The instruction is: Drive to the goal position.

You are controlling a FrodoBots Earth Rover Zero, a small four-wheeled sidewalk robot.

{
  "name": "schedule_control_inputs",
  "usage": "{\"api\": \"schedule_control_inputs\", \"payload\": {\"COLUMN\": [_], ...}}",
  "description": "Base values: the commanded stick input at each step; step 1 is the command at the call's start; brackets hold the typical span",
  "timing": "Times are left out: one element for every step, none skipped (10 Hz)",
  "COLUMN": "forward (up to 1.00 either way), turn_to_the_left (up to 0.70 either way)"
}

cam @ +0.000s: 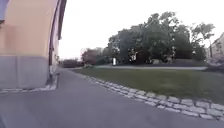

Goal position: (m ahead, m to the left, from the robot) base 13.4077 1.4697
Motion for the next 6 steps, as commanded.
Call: {"api": "schedule_control_inputs", "payload": {"forward": [0.50,0.50,0.50,0.50,0.50,0.50], "turn_to_the_left": [0.00,0.00,0.00,0.00,0.00,0.00]}}
